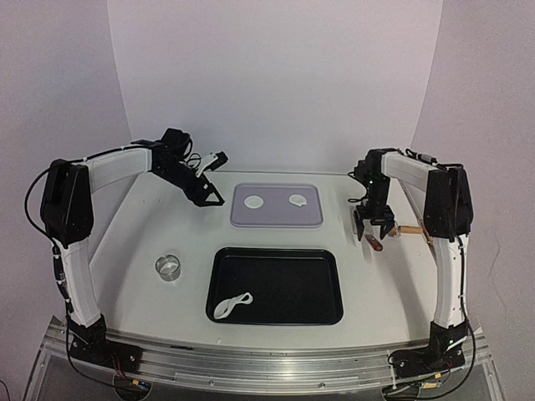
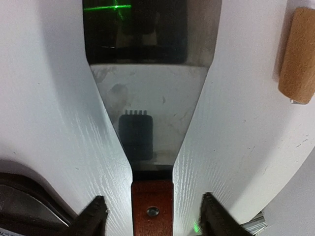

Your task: Roll out the dumpling wrappers from the dough

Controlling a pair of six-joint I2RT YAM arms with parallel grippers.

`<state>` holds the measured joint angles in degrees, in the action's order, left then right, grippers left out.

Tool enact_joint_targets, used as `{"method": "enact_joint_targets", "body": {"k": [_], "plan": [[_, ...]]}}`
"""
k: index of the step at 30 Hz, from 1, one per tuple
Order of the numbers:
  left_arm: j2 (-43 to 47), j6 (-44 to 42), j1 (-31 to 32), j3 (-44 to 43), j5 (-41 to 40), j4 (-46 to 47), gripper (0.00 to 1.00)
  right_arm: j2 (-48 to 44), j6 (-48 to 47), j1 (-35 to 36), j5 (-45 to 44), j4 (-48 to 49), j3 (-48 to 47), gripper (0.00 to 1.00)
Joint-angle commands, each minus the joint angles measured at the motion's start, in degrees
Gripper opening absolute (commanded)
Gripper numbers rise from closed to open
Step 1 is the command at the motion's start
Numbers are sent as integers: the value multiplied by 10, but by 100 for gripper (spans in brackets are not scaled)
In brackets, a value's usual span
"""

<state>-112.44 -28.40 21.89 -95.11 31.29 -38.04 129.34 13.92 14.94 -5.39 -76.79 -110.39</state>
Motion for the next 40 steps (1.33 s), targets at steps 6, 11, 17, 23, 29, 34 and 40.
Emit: {"method": "enact_joint_targets", "body": {"k": [6,11,17,23,29,34,40], "plan": [[137,127,-30,61,-101,53,84,-288,-96,8,-29,229,93,90],[288,230,-67,178,-144,75,89,-524,-168,3,2,557,393,93],[608,246,-68,521,-237,322,100,-695,-169,0,2,673,627,94],[795,304,-68,747,-333,437,100,-825,-144,0,-43,757,843,94],[869,314,-68,845,-379,427,100,-926,-117,0,-114,843,978,93],[885,355,-68,868,-419,437,100,-962,-127,0,-117,841,1012,93],[883,363,-68,870,-420,440,100,-920,-130,0,-103,843,1007,93]]}}
